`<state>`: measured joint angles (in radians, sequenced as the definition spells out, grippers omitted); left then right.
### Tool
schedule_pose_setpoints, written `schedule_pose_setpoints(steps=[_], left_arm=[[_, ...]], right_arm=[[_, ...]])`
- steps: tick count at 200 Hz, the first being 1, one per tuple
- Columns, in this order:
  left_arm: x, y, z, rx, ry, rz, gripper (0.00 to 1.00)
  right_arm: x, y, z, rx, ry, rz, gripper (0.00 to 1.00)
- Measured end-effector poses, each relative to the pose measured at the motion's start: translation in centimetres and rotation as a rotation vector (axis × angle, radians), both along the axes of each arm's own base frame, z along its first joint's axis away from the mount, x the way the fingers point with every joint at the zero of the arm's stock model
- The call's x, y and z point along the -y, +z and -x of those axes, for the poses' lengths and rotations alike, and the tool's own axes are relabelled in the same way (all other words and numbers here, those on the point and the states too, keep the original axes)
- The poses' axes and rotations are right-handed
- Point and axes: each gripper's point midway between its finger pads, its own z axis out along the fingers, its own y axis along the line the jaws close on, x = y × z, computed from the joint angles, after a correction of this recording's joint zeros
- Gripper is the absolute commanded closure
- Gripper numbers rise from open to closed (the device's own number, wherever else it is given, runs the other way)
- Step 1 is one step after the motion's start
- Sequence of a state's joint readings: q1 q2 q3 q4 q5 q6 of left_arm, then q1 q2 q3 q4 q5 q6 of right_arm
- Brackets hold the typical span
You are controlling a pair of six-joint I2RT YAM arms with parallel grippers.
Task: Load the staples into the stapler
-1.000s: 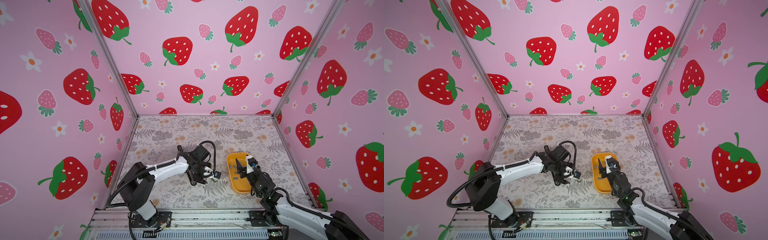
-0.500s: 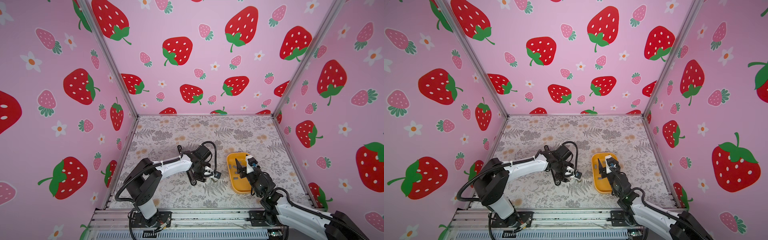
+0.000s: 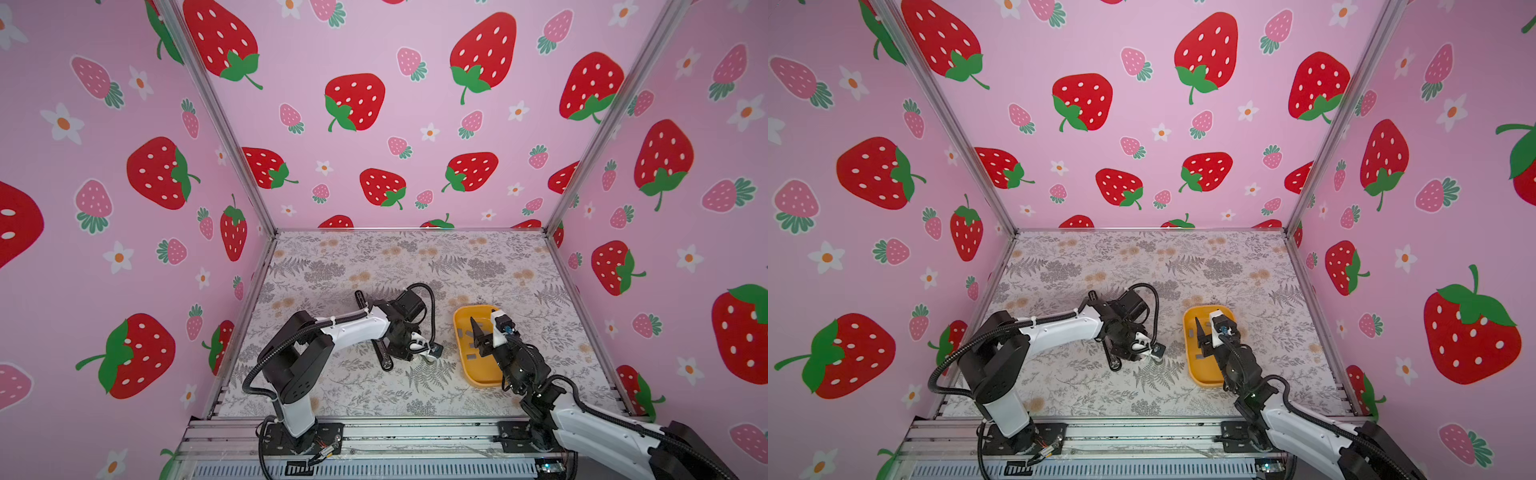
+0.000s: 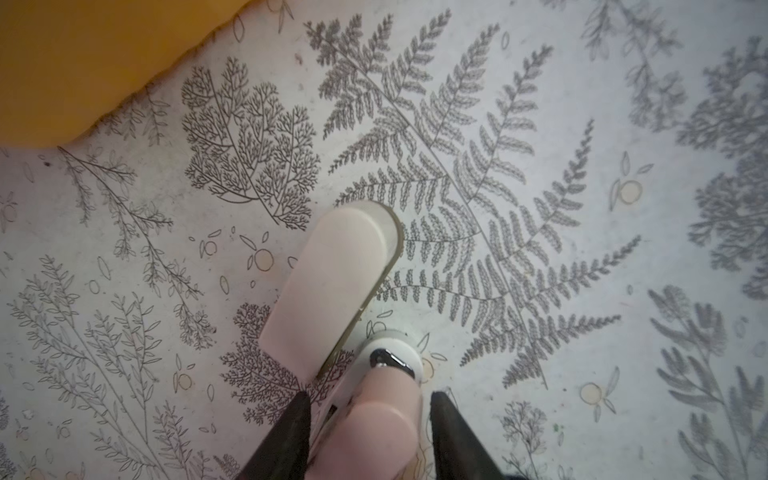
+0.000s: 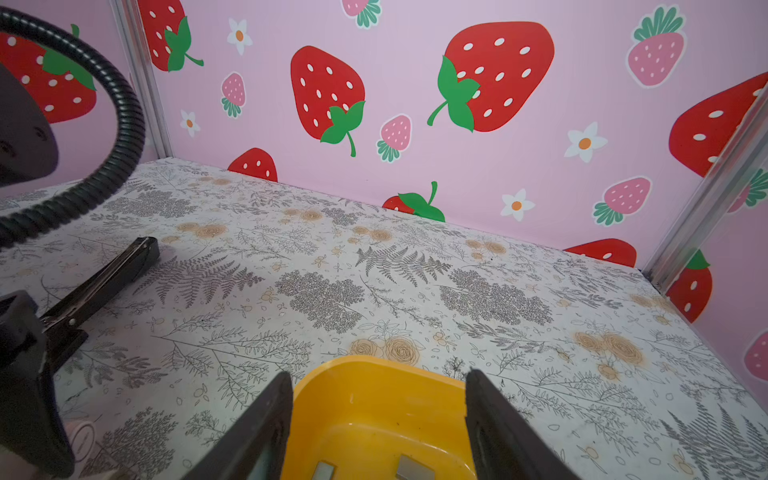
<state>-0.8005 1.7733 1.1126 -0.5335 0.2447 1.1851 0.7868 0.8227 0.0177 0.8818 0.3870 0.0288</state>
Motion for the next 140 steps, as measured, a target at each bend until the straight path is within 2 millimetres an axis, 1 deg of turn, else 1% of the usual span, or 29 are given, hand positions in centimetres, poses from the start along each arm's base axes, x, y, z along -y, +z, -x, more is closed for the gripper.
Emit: schedule_pose_setpoints(steps=[9, 20, 83, 116, 125, 129, 140], left_arm=[[0.11, -0.02, -0.08, -0.001, -0.001, 0.0, 0.63], [0.2, -0.02, -0.16, 0.0, -0.006, -0.001, 0.66], [0.27, -0.09, -0.21, -0.001, -0.015, -0.004, 0.66], [0.23, -0.06, -0.18, -0.005, -0.011, -0.004, 0.86], [0.19, 0.06, -0.25, -0.009, -0.003, 0.002, 0.93], [0.2, 0.18, -0.27, -0.01, 0.001, 0.006, 1.0], [0.25, 0.66, -0.43, -0.007, 0.018, 0.026, 1.0]], right_arm=[[-0.01, 0.0, 0.0, 0.0, 0.0, 0.0, 0.33], [-0.01, 0.0, 0.01, 0.0, 0.001, 0.0, 0.33], [-0.05, 0.0, 0.02, 0.0, 0.003, 0.0, 0.33], [-0.01, 0.0, 0.0, 0.0, 0.002, -0.001, 0.32], [-0.01, 0.0, 0.0, 0.0, 0.002, -0.001, 0.32], [-0.01, 0.0, 0.0, 0.0, 0.002, -0.001, 0.32], [0.02, 0.0, -0.02, -0.001, 0.0, -0.001, 0.32]])
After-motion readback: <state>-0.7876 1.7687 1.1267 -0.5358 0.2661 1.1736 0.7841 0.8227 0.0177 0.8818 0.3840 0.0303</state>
